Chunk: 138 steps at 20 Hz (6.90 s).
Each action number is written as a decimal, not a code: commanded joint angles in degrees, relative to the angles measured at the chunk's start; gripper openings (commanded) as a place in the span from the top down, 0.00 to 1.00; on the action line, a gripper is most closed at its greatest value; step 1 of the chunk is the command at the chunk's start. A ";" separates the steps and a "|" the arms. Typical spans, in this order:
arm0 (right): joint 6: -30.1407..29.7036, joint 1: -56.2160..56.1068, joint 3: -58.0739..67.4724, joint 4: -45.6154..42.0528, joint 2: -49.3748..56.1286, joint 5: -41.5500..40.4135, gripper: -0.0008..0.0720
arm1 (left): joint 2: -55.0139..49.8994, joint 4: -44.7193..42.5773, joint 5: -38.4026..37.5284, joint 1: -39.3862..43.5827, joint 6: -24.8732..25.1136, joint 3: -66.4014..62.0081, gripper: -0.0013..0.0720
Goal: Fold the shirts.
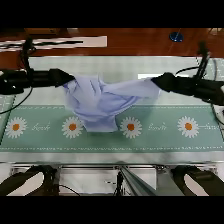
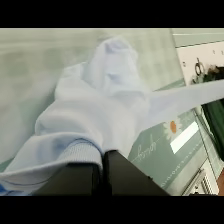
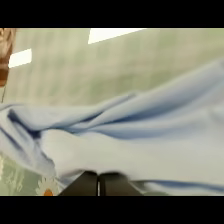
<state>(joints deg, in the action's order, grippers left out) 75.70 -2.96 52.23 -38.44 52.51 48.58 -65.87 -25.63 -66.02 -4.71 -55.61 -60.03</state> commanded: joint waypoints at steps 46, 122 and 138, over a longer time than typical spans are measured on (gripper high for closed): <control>2.69 1.31 26.84 -26.38 32.74 11.87 0.95 | -9.86 0.48 16.65 1.81 -4.79 19.65 0.94; -6.54 6.03 -21.94 -14.08 17.51 4.46 0.90 | -15.96 -31.36 -14.62 -3.23 -7.89 21.16 0.94; 5.09 20.44 36.65 -20.31 -16.68 21.09 0.95 | 25.92 0.35 -8.52 -12.96 -0.15 -22.12 0.95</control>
<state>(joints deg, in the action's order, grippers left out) 75.31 14.81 74.67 -55.11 39.31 68.69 -47.46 -28.10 -81.67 -16.03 -56.05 -71.46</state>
